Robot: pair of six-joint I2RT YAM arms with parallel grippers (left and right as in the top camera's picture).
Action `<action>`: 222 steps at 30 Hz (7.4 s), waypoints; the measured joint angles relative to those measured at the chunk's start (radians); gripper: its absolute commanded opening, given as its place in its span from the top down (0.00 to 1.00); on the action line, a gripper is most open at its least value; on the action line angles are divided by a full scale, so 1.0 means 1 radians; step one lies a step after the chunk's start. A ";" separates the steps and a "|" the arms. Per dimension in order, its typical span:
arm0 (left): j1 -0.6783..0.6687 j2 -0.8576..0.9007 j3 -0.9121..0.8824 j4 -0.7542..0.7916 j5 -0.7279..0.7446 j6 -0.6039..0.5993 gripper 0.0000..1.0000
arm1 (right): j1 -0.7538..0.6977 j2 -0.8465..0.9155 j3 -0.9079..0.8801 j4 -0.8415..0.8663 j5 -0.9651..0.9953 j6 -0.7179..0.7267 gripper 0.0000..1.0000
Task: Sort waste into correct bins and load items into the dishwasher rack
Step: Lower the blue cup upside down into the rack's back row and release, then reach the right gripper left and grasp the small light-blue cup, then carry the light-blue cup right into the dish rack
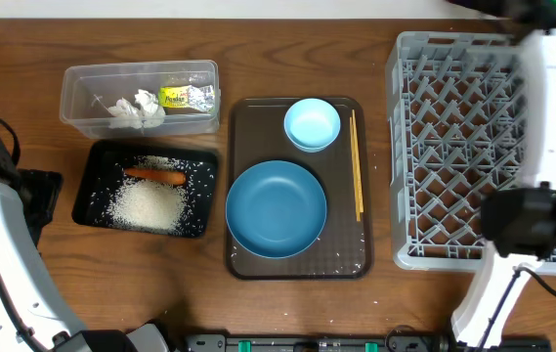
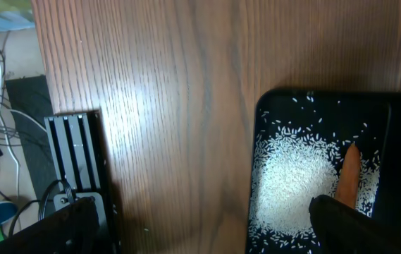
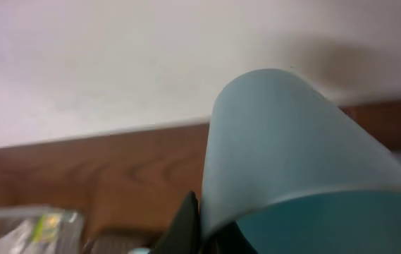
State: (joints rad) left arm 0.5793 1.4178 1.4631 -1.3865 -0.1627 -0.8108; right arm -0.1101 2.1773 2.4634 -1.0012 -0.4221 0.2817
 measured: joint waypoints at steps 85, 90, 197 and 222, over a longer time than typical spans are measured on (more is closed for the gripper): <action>0.000 0.000 0.000 0.000 0.000 0.000 0.02 | -0.436 0.032 -0.768 0.445 -0.824 -0.133 0.96; 0.000 0.000 0.000 0.000 0.000 0.000 0.02 | -0.437 0.030 -0.768 0.429 -0.751 -0.134 0.94; 0.000 0.000 0.000 0.000 0.000 0.000 0.02 | 0.721 0.082 -0.727 0.415 0.591 0.121 0.99; 0.000 0.000 0.000 0.000 0.000 0.000 0.02 | -0.131 -0.394 -0.735 -0.148 -0.296 -0.218 0.99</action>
State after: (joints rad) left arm 0.5793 1.4178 1.4631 -1.3865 -0.1631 -0.8108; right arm -0.2413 1.7832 1.7287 -1.1496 -0.7181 0.0639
